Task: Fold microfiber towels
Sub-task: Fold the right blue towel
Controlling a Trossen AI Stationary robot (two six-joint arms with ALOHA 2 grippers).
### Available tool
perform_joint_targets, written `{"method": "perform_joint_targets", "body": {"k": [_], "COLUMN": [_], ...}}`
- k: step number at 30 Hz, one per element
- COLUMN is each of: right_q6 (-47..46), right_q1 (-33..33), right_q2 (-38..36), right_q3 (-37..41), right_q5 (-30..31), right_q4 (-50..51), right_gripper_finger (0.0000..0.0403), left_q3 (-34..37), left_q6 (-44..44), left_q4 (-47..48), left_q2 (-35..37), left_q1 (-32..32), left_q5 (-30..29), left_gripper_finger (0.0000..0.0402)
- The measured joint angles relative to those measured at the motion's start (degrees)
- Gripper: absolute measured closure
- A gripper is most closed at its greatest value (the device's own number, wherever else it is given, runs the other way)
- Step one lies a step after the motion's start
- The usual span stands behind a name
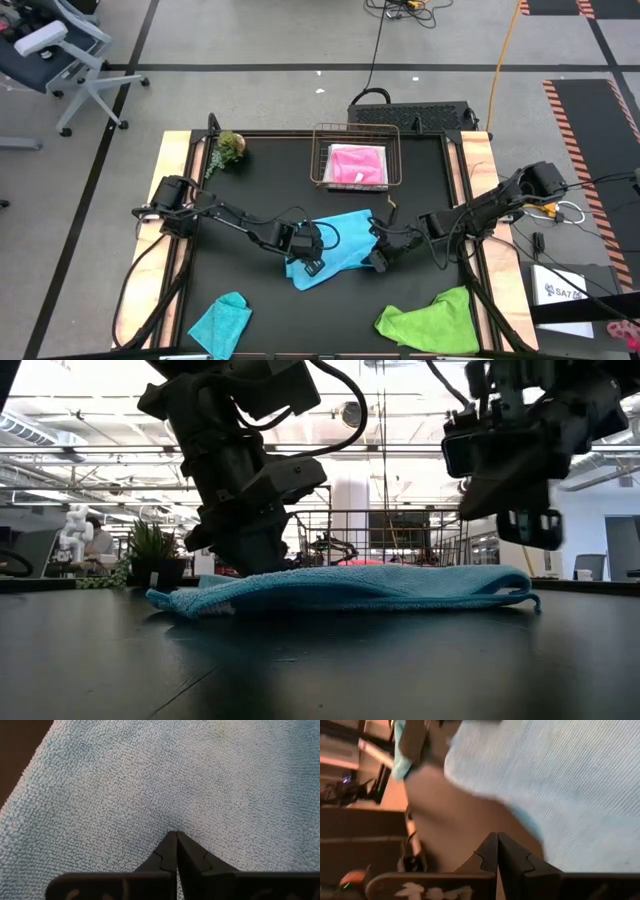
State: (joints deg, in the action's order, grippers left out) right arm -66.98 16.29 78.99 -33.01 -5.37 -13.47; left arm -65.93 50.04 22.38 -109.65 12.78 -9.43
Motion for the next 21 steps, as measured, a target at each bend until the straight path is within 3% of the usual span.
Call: {"method": "perform_joint_targets", "body": {"k": [5,12,15,18,21], "right_q6": [-1.02,-2.21,-1.84,4.29,14.22], "right_q1": [3.04,5.32,5.62,6.69,7.92], "right_q2": [-0.01,-0.01,0.01,0.02,0.01], "right_q3": [0.0,0.0,-0.44,-4.85,-12.43], "right_q5": [-1.97,10.78,11.43,11.36,13.39], "right_q4": [2.61,14.37,15.63,19.86,32.47], "right_gripper_finger": [0.0403,0.0403,0.0403,0.0403,0.0403], "left_q3": [0.0,0.0,0.0,0.0,0.0], "left_q6": [-0.02,0.08,0.14,0.22,0.15], "left_q4": [0.01,0.01,0.02,0.04,0.04], "left_q2": [0.0,0.0,0.0,0.0,0.02], "left_q1": [0.0,0.0,0.0,0.0,0.0], "left_q5": [0.03,0.06,0.26,0.26,0.4], "left_gripper_finger": [0.0394,0.0396,0.0398,0.0398,0.0396]}}
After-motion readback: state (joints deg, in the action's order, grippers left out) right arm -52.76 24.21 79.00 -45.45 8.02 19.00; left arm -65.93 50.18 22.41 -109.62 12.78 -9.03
